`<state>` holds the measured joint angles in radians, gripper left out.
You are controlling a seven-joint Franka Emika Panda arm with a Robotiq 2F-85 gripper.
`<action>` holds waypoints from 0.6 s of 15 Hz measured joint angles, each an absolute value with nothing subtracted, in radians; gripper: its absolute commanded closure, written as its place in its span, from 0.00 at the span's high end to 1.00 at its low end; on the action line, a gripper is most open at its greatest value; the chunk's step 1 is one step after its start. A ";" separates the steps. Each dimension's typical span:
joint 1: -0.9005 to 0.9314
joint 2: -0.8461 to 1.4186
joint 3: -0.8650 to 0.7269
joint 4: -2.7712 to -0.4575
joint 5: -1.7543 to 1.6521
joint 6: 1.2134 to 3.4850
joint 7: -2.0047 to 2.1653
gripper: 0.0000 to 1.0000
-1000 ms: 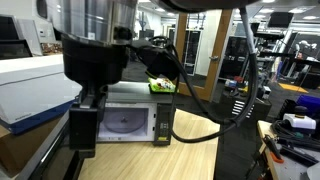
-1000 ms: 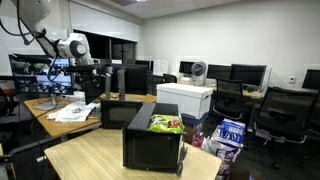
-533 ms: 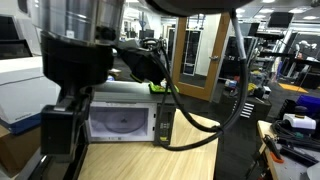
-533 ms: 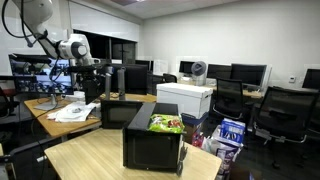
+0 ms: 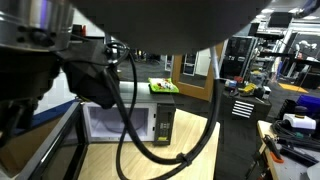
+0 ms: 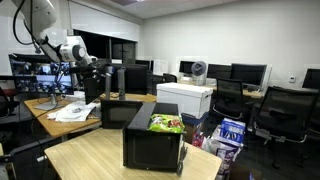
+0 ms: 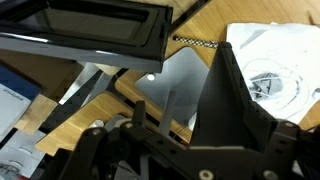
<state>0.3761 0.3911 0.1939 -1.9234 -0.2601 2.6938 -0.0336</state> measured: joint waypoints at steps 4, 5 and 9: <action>0.407 0.408 0.115 -1.891 -0.330 2.707 0.041 1.00; 0.405 0.419 0.088 -1.874 -0.334 2.705 0.049 1.00; 0.364 0.463 0.025 -1.818 -0.339 2.706 0.056 1.00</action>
<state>0.3637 0.4634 0.0248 -1.8181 -0.3394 2.7058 0.0565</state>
